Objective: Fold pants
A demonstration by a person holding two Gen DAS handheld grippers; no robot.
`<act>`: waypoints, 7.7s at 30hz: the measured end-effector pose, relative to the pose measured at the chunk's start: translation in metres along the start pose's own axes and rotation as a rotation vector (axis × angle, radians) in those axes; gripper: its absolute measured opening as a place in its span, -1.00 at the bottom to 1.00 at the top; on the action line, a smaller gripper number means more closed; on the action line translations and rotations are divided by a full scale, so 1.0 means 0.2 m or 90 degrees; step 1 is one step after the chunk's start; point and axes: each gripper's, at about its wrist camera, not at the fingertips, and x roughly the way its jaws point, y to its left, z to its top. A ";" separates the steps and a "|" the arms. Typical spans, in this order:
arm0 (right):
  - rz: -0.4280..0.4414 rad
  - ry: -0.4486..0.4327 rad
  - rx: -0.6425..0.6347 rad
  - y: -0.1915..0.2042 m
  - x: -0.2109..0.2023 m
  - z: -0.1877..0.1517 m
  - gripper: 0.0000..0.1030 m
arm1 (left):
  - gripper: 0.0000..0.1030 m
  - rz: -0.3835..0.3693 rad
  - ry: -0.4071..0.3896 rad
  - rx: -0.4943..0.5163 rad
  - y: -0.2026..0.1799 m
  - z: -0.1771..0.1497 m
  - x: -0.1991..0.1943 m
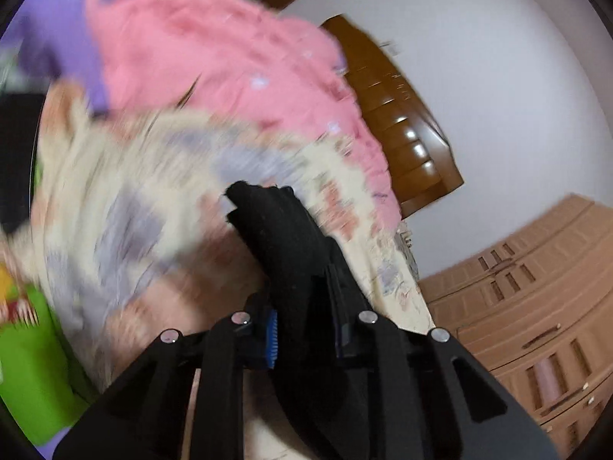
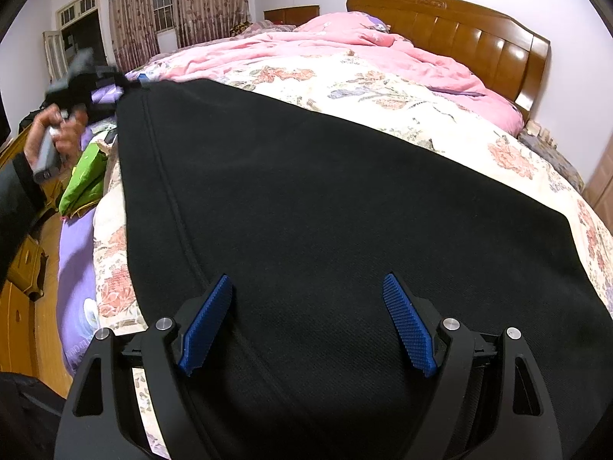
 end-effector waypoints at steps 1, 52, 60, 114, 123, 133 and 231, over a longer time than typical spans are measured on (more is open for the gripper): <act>0.000 0.002 0.002 0.00 0.00 0.00 0.54 | -0.62 0.010 -0.006 0.016 -0.03 0.02 -0.01; -0.203 0.100 0.177 -0.82 -0.49 -0.41 0.72 | 0.96 0.025 0.293 0.727 -1.88 -1.77 1.03; -0.151 0.113 0.232 -0.98 -0.61 -0.68 0.85 | 0.97 0.046 0.320 0.716 -1.91 -1.93 1.31; -0.311 0.015 0.309 -0.88 -0.93 -1.00 0.91 | 0.97 0.081 0.254 0.764 -1.95 -1.98 1.27; -0.342 0.046 0.277 -0.79 -0.97 -0.82 0.91 | 0.97 0.064 0.196 0.744 -1.88 -1.83 0.97; -0.191 0.038 0.084 -0.58 -0.44 -0.18 0.91 | 0.97 0.214 0.194 0.636 -1.24 -1.32 0.63; 0.039 0.047 -0.329 1.29 0.84 0.95 0.21 | 0.97 0.333 0.003 0.148 0.15 -0.42 -0.55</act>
